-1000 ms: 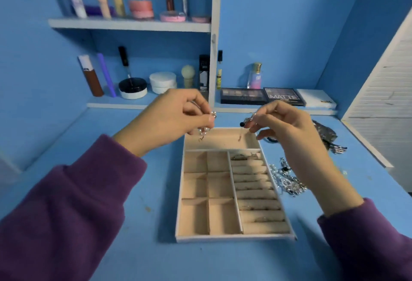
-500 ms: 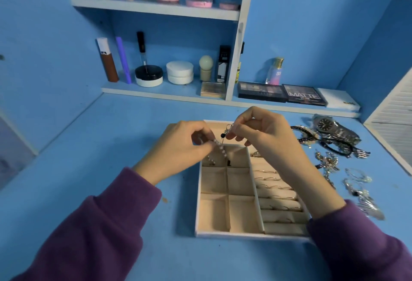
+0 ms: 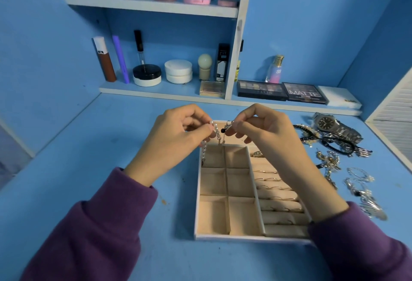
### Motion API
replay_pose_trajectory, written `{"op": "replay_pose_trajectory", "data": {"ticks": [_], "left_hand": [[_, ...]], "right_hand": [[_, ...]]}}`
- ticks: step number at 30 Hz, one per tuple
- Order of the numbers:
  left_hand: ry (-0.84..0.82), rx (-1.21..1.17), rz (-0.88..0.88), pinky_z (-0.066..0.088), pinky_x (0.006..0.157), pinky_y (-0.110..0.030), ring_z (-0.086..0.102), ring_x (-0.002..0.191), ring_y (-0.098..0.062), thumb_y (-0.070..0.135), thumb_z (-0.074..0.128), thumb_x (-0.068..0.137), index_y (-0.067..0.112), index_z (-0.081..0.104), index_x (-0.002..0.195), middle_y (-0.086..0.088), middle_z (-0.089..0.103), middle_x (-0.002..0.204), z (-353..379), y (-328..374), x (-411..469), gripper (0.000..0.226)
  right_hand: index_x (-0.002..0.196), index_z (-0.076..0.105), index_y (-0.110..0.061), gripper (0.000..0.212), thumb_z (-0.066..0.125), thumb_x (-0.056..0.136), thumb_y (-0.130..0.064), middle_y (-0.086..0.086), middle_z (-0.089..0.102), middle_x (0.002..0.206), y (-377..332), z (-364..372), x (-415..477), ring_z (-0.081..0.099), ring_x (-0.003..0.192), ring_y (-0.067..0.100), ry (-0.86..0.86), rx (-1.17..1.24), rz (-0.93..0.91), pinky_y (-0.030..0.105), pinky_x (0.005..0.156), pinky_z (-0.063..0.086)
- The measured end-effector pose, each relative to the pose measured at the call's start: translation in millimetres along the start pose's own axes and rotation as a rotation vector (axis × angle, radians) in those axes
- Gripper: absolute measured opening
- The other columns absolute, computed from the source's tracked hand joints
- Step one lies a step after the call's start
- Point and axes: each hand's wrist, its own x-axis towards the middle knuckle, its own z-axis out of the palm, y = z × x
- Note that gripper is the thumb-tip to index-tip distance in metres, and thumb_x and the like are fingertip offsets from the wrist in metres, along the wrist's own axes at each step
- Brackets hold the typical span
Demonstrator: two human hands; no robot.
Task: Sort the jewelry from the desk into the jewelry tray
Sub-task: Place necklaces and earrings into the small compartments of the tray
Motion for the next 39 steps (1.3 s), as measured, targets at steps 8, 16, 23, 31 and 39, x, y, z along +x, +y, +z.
{"op": "replay_pose_trajectory", "data": {"ticks": [8,16,23,31,39], "left_hand": [[-0.02,0.247,-0.001,0.039,0.061,-0.01,0.057,0.075,-0.006,0.02,0.059,0.076,0.024,0.068,0.071,0.011,0.067,0.076,2.3,-16.0,-2.5,0.011],[0.124,0.124,-0.055,0.044,0.07,-0.015,0.059,0.081,-0.01,0.01,0.058,0.08,0.019,0.069,0.074,0.006,0.07,0.082,1.6,-24.1,2.4,0.015],[0.102,0.155,-0.006,0.041,0.064,-0.006,0.058,0.081,-0.005,0.007,0.059,0.079,0.021,0.069,0.075,0.006,0.07,0.082,4.7,-25.1,0.7,0.018],[-0.107,0.234,0.102,0.038,0.056,-0.008,0.052,0.054,0.005,0.016,0.062,0.082,0.025,0.069,0.081,0.012,0.067,0.081,25.9,7.1,-4.3,0.012],[-0.493,0.52,0.315,0.035,0.059,-0.003,0.054,0.064,0.006,0.019,0.064,0.081,0.027,0.069,0.084,0.016,0.064,0.073,88.9,49.2,8.9,0.01]], "right_hand": [[0.074,0.063,-0.018,0.008,0.062,0.083,-0.017,-0.003,0.073,0.072,5.2,5.2,-1.2,0.061,0.066,0.003,-0.051,-0.062,-0.024,0.026,0.065,0.046],[0.081,0.069,-0.025,0.005,0.065,0.081,-0.021,-0.012,0.066,0.079,20.7,13.4,0.1,0.05,0.078,0.007,-0.111,-0.488,-0.215,0.006,0.067,0.034],[0.09,0.067,-0.025,0.009,0.062,0.084,-0.019,-0.006,0.066,0.085,19.8,-2.9,0.2,0.049,0.078,0.005,-0.07,-0.512,-0.235,0.01,0.065,0.034],[0.083,0.069,-0.026,0.011,0.065,0.084,-0.016,-0.007,0.069,0.077,32.2,-81.6,-10.1,0.054,0.065,0.0,0.04,-0.407,-0.108,0.009,0.057,0.037],[0.087,0.07,-0.014,0.01,0.06,0.087,-0.011,0.007,0.069,0.072,64.1,-118.5,-14.4,0.056,0.059,0.008,0.12,-0.19,0.028,0.012,0.051,0.041]]}}
